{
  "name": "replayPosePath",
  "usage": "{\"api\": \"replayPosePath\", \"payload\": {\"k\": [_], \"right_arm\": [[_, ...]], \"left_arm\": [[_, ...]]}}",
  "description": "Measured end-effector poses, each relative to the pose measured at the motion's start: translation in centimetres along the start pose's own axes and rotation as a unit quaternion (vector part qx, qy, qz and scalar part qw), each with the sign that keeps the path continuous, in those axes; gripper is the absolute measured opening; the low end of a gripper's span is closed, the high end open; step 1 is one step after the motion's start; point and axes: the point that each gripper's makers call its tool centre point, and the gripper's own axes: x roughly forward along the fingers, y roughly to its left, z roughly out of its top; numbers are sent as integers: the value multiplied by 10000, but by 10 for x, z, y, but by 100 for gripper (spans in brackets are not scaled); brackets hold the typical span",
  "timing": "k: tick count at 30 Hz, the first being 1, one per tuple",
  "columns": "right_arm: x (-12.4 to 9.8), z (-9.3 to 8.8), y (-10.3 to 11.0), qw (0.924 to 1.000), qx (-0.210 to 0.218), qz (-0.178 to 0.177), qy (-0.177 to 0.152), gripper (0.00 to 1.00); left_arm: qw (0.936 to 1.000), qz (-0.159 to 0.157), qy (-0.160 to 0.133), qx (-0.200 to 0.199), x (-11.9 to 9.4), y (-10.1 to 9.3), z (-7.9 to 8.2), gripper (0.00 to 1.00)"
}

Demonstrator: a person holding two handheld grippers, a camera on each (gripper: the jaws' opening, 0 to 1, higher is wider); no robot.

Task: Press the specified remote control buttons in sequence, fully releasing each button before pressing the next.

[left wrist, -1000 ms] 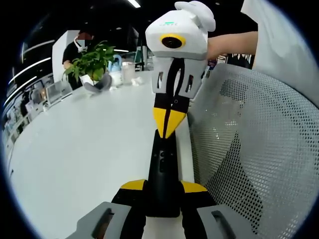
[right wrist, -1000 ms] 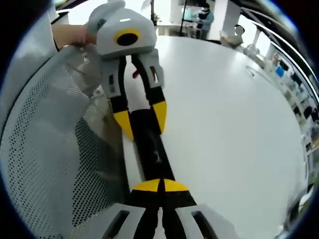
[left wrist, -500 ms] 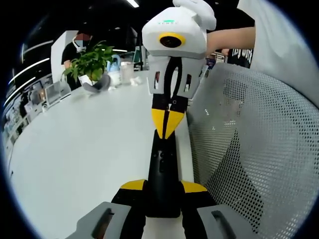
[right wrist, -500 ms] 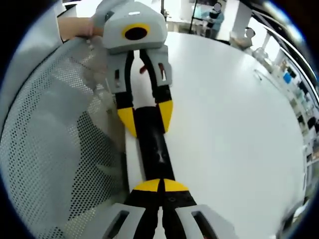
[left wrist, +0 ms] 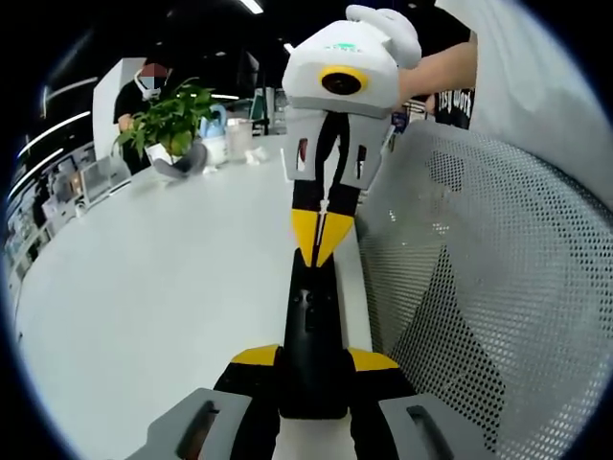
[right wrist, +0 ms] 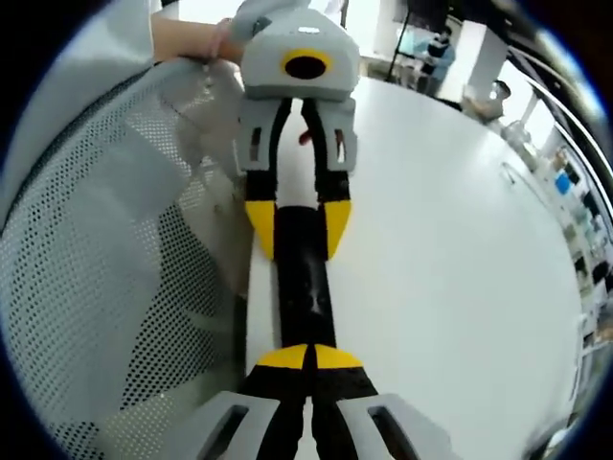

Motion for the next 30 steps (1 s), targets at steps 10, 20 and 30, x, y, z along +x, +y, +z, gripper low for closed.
{"api": "replayPosePath", "payload": {"k": [10, 20, 30], "right_arm": [[-2, 0, -2, 9976, 586, -59, -375, 0], [-2, 10, -3, 9979, 463, -3, -460, 0], [2, 11, -1, 9983, 455, 71, -343, 0]], "left_arm": [[10000, -28, -40, -65, 0, 0, 0, 25], [10000, -17, -21, -11, 0, -1, 0, 25], [10000, -17, 5, 42, 0, -1, 0, 25]]}}
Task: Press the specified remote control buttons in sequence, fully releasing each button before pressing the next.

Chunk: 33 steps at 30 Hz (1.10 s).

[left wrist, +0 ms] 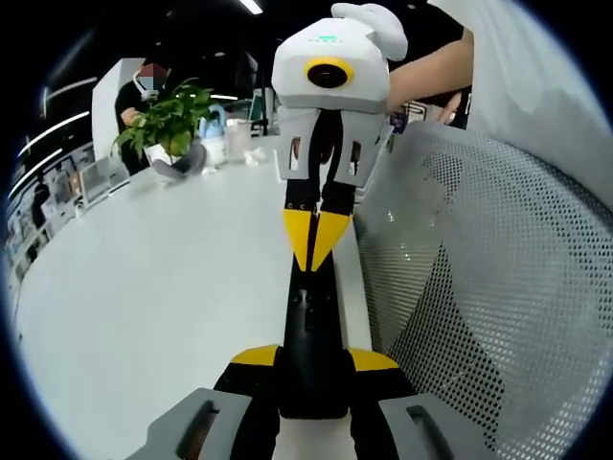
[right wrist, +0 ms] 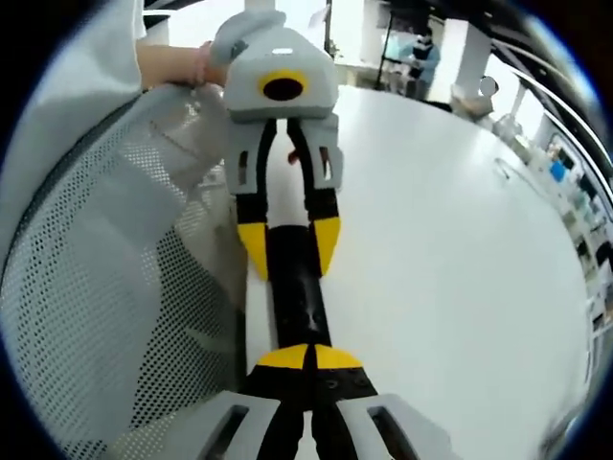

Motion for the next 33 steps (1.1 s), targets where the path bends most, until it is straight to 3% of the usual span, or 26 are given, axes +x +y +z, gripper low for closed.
{"api": "replayPosePath", "payload": {"k": [3, 17, 20, 23, 29, 33], "right_arm": [[3, -1, 0, 9999, -158, -21, 53, 0], [3, -2, 0, 9997, 76, 1, 238, 0], [3, -3, 1, 9974, -562, -20, 460, 0], [4, -3, 2, 9945, -830, -27, 631, 0], [4, -2, -1, 9961, -533, 141, 691, 0], [4, -3, 1, 9959, -582, 159, 669, 0]], "left_arm": [[10000, -1, 2, 20, 0, 0, 0, 25], [9999, -7, 19, 111, 0, -1, 0, 26], [9999, -13, 34, 151, 0, -1, 0, 26], [9999, -20, 33, 158, 0, 0, 0, 26], [9999, -23, 47, 148, 1, 0, 0, 26], [9999, -23, 55, 142, 0, 0, 0, 26]]}}
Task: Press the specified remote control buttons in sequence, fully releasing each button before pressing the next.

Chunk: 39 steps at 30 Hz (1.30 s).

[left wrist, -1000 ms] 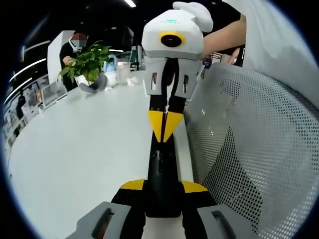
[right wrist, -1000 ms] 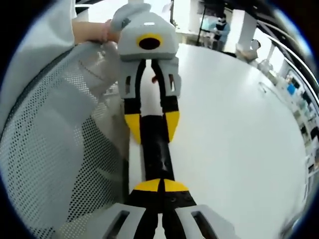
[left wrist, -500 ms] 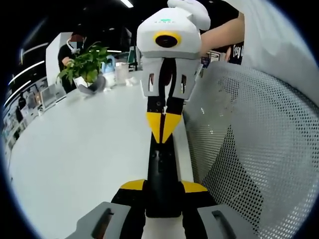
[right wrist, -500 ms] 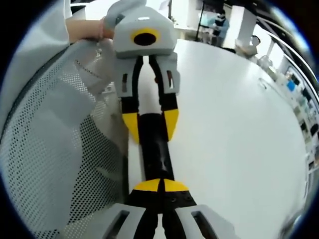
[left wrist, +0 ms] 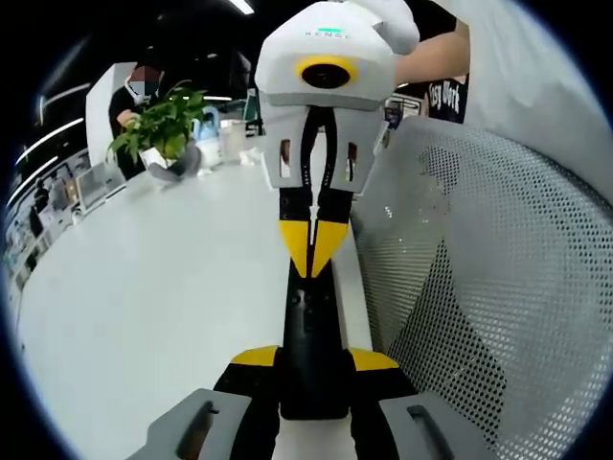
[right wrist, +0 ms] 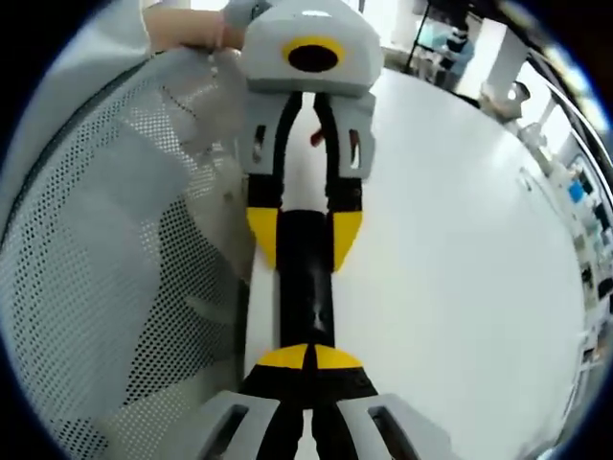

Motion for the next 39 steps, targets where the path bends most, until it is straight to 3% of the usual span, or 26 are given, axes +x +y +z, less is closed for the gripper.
{"api": "replayPosePath", "payload": {"k": [6, 11, 21, 24, 28, 39], "right_arm": [[0, 0, 0, 9999, -47, -90, -28, 0], [-1, 0, -2, 9983, 463, -148, -332, 0], [-3, 1, -3, 9949, 803, -96, -606, 0], [-4, 7, -3, 9882, 1250, 38, -884, 0], [-7, 11, -7, 9912, 987, -93, -880, 0], [1, 12, -1, 9970, 506, 80, -578, 0]], "left_arm": [[10000, 2, -4, -11, 0, 0, 0, 26], [10000, 4, -5, -14, 0, 0, 0, 26], [10000, 12, -14, -23, 0, 0, 0, 26], [10000, 25, -5, -20, 0, 1, 0, 26], [10000, 20, -14, -26, 0, 1, 0, 26], [10000, 22, -28, -36, 0, 0, 0, 26]]}}
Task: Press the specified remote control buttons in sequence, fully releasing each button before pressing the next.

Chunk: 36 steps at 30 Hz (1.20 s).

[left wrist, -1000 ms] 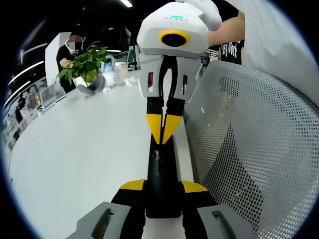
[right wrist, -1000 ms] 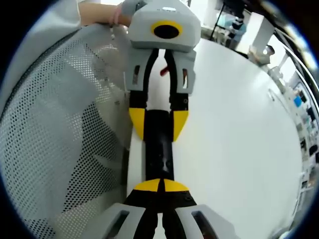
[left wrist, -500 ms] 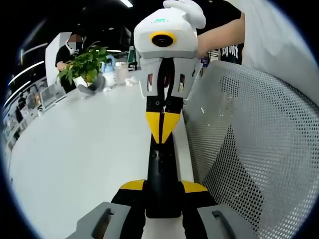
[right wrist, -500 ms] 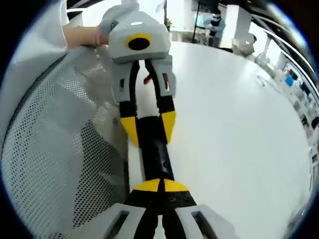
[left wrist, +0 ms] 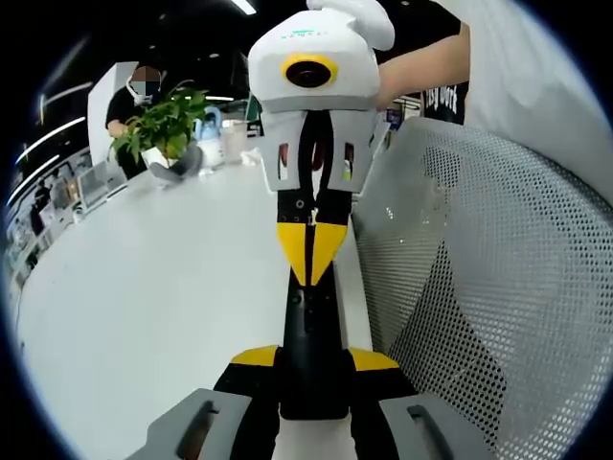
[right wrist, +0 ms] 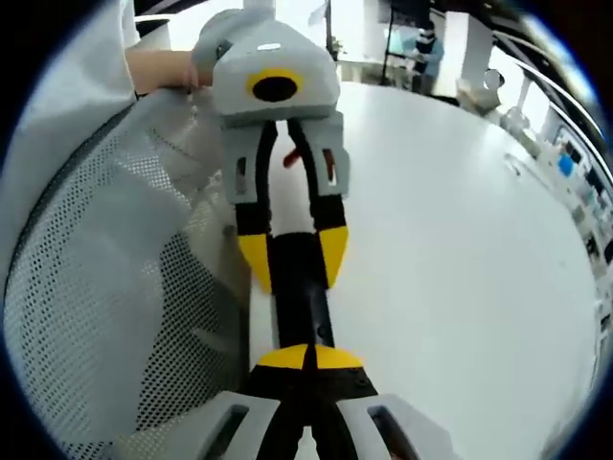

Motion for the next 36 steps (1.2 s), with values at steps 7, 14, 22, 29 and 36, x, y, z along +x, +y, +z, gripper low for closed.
{"api": "replayPosePath", "payload": {"k": [7, 14, 22, 29, 36], "right_arm": [[1, -1, 0, 9997, -206, -19, 118, 0], [1, -1, 0, 9992, -315, -43, 223, 0], [1, -1, 0, 9991, -326, -101, 250, 0], [1, -1, 0, 9989, -359, -32, 289, 0], [-1, -1, 0, 9992, -295, 10, 254, 0]], "left_arm": [[10000, -3, 4, 8, 0, 0, 0, 26], [10000, -3, 7, 12, 0, 0, 0, 26], [10000, -3, 7, 14, 0, 0, 0, 26], [10000, -3, 8, 16, 0, 0, 0, 26], [10000, 20, 17, 10, 0, 0, 0, 26]]}}
